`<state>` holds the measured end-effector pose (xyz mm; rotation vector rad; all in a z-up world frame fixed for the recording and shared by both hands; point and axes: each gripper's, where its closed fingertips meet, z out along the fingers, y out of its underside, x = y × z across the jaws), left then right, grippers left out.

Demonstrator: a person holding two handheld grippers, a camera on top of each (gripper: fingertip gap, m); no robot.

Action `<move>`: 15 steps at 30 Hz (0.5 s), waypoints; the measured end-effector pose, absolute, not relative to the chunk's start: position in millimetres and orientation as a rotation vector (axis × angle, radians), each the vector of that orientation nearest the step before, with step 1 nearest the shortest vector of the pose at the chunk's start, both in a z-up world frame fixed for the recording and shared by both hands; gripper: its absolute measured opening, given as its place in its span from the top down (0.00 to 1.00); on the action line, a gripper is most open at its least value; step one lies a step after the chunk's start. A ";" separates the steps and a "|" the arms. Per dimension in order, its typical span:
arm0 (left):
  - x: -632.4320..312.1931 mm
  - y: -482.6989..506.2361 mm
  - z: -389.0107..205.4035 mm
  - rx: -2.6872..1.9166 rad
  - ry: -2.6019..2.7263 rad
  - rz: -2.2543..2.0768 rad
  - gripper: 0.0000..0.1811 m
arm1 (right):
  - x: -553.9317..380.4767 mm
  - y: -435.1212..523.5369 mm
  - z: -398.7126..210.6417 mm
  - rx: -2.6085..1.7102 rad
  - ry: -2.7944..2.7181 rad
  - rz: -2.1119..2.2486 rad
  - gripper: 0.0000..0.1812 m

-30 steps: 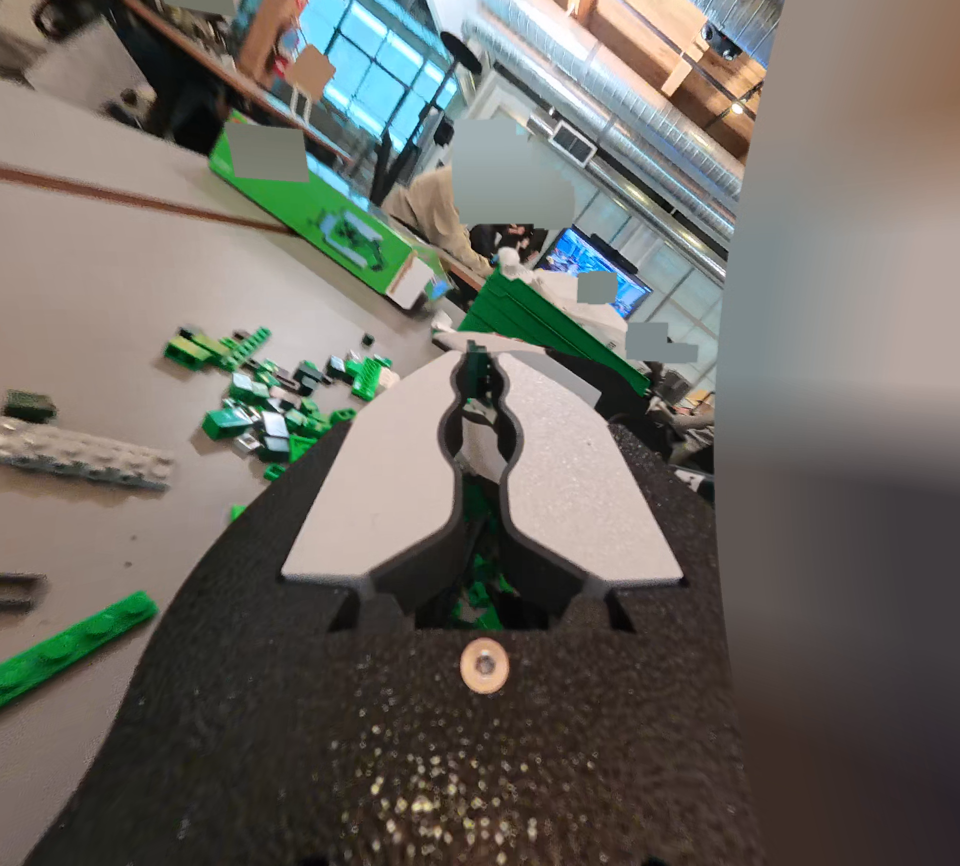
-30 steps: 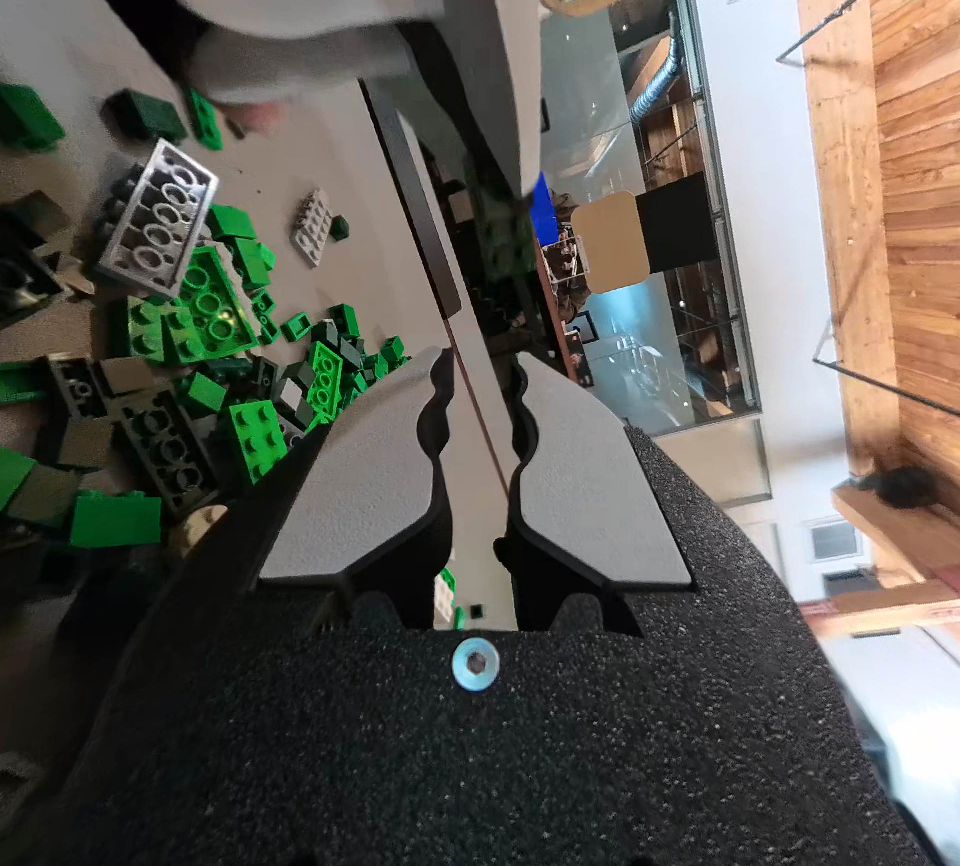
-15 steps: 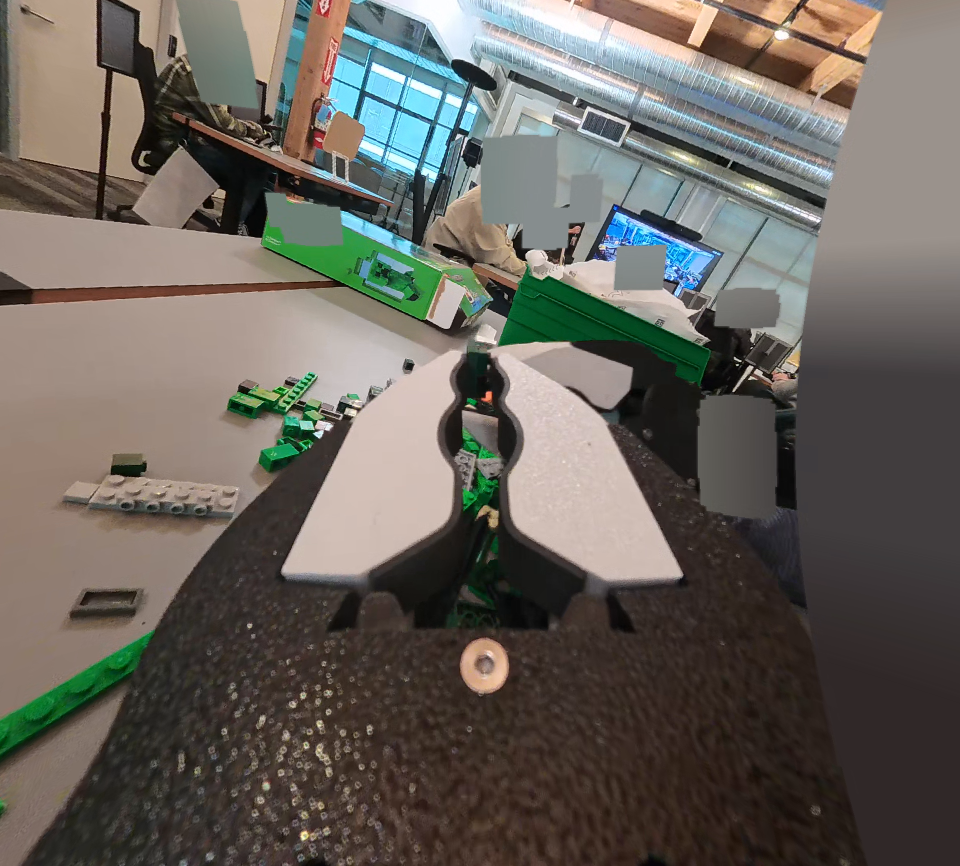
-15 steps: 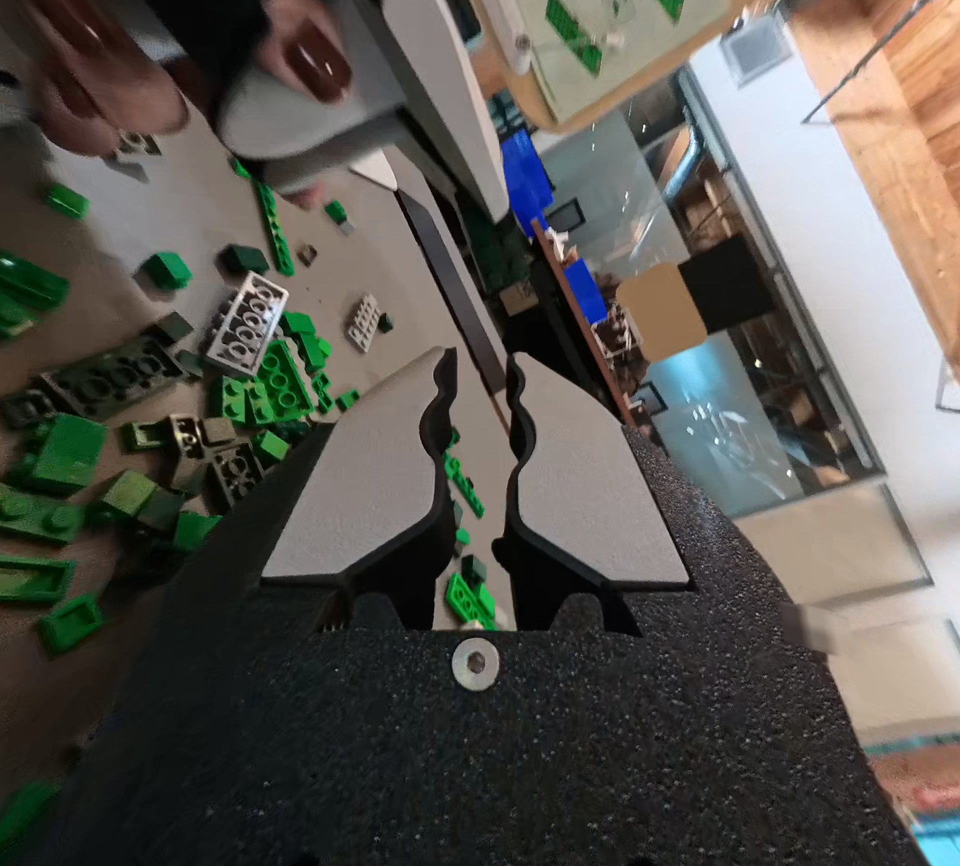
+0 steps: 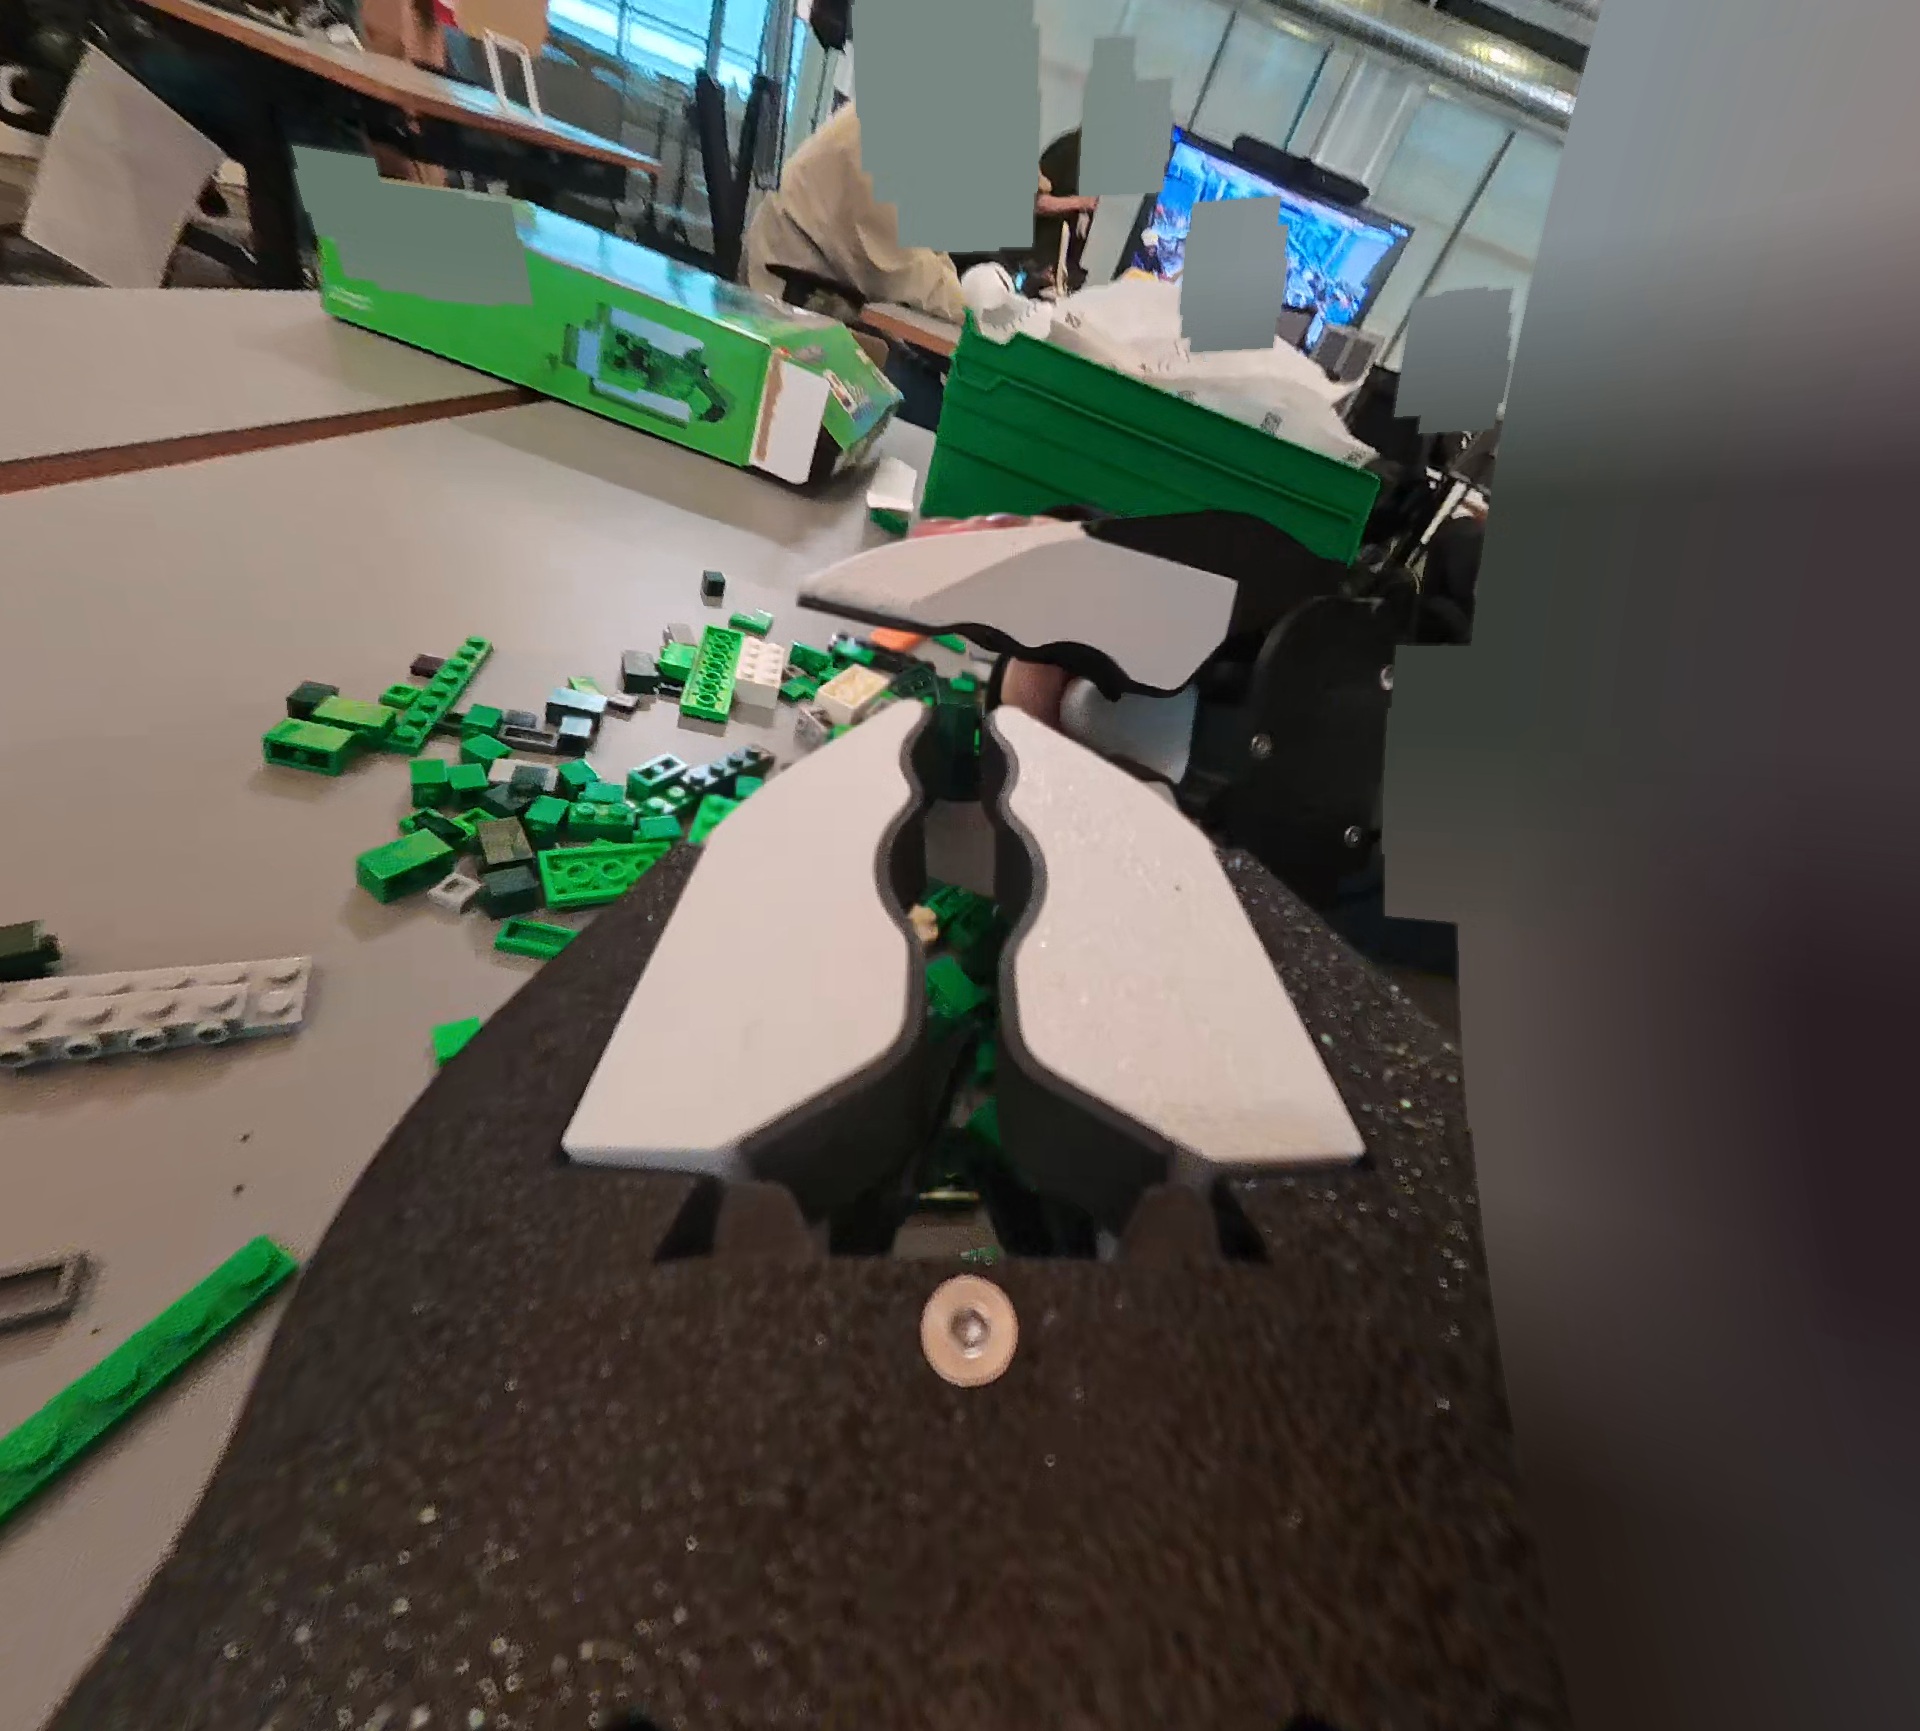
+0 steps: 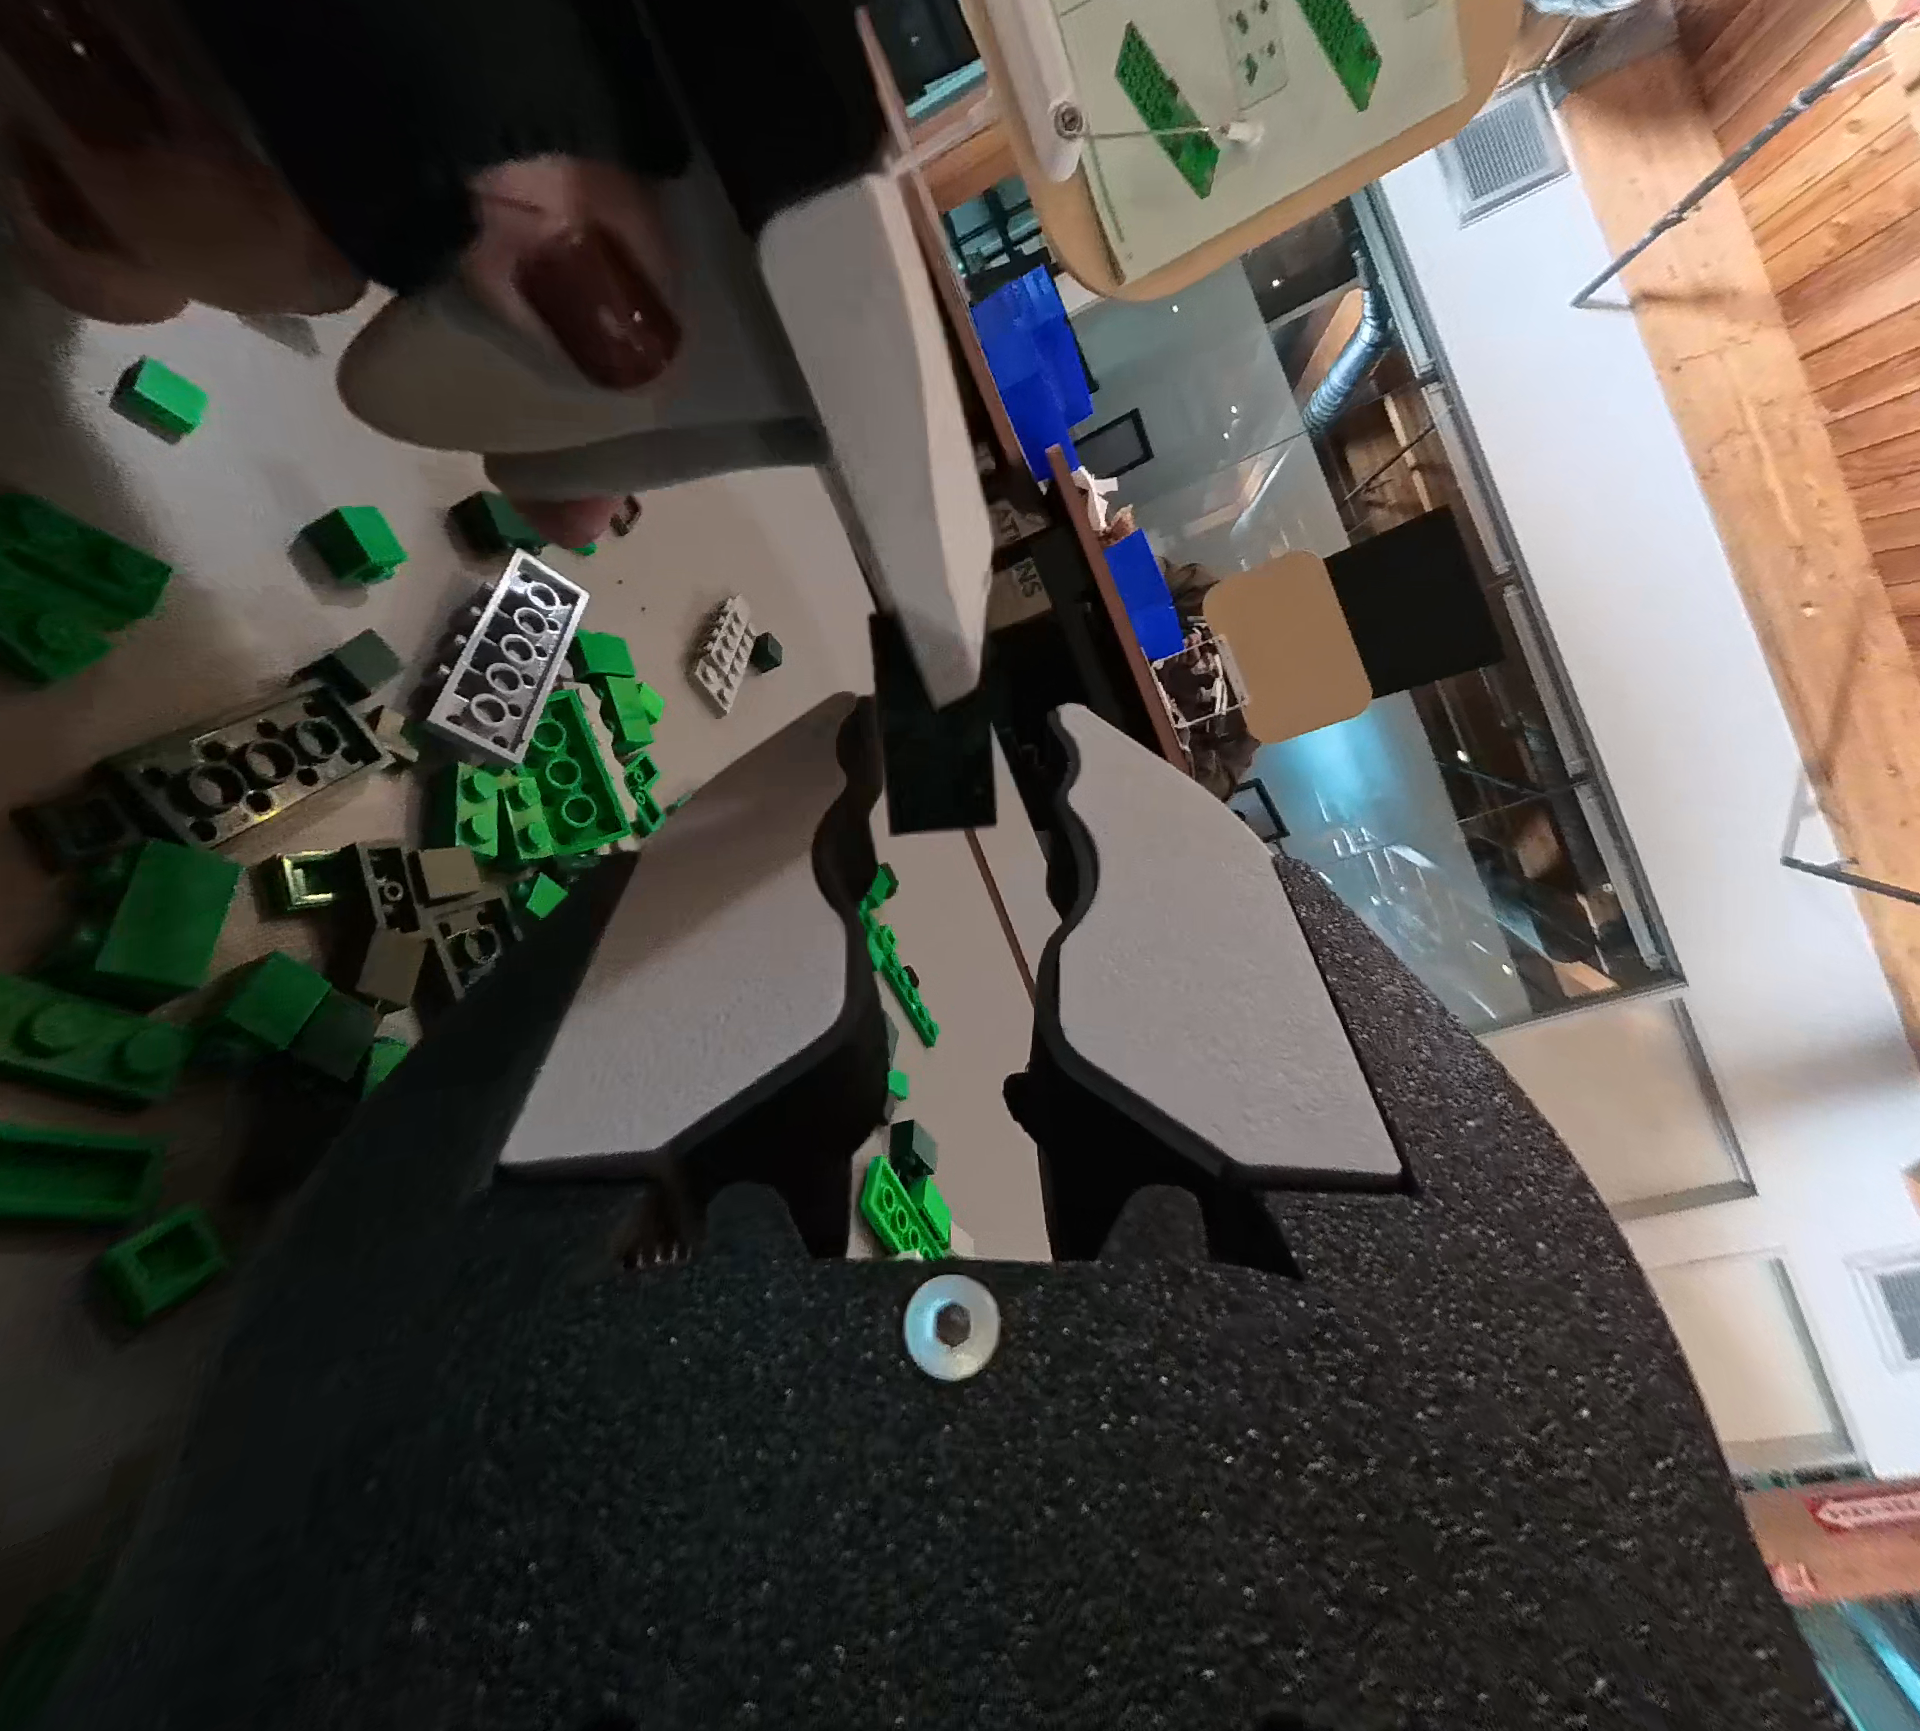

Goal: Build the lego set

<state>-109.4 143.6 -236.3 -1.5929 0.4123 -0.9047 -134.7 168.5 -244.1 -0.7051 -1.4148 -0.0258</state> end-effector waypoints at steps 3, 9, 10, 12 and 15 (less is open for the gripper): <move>-106.0 143.1 -239.0 -1.616 0.432 -0.902 0.96 | -135.2 166.3 -250.5 -0.705 -1.450 -0.034 0.93; -111.6 145.8 -235.7 -1.594 0.400 -0.888 0.78 | -133.3 170.9 -262.6 -0.878 -1.468 0.085 0.93; -112.7 145.7 -234.8 -1.586 0.403 -0.883 0.75 | -131.9 172.2 -263.7 -0.905 -1.464 0.117 0.93; -112.9 144.4 -233.3 -1.571 0.428 -0.866 0.75 | -128.4 176.9 -265.1 -0.963 -1.452 0.167 0.93; -115.2 144.6 -240.1 -1.592 0.562 -0.609 0.78 | -124.4 181.4 -270.4 -1.000 -1.473 0.187 0.93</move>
